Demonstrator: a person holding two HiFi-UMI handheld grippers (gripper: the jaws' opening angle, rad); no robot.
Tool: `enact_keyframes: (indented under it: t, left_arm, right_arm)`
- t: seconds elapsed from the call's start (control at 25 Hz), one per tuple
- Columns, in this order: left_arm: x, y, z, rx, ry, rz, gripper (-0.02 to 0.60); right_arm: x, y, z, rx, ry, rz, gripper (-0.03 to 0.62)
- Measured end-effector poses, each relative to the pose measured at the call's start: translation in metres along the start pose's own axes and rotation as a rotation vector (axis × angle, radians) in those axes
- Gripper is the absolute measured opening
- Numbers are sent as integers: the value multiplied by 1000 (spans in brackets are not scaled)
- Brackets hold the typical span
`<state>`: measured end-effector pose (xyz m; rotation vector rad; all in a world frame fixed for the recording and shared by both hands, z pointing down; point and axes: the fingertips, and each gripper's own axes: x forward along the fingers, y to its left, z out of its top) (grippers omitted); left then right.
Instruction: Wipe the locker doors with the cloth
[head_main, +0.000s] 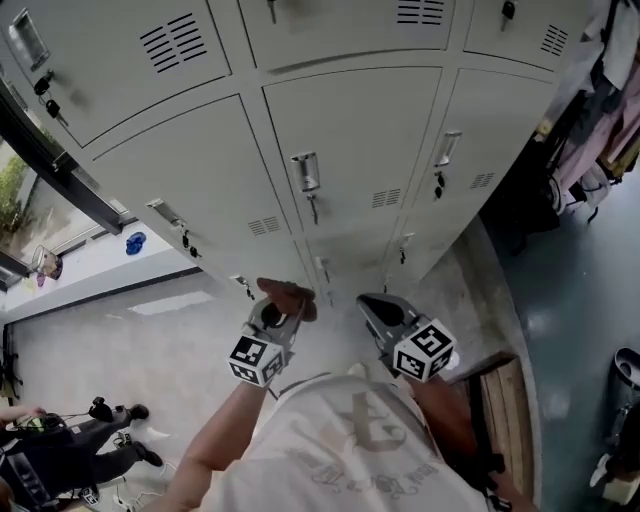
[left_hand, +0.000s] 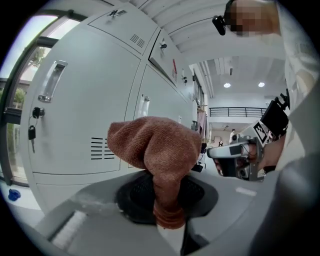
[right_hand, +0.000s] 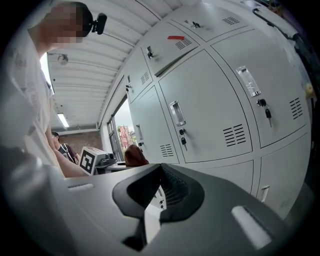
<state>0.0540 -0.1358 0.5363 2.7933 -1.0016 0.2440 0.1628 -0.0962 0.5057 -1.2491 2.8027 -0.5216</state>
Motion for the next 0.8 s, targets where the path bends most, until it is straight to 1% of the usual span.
enact_keyframes:
  t: [0.08,0.2,0.44,0.8]
  left_arm:
    - [-13,-5,-6,-15,5,-12,89]
    - [-29,-14,-9,-35,-5,-28,89]
    - [-58,-25,-16,-51,-10,-47,89]
    - [-93,-43,-33,-62,8,-79,91]
  right_arm:
    - [-1,11,-4,8,4,-4,8]
    - [1,30,-9,-8,21,8,8]
    - [1,66,-20,-24,37,23,9]
    - [-16,105,-33,-27,31,-17,8]
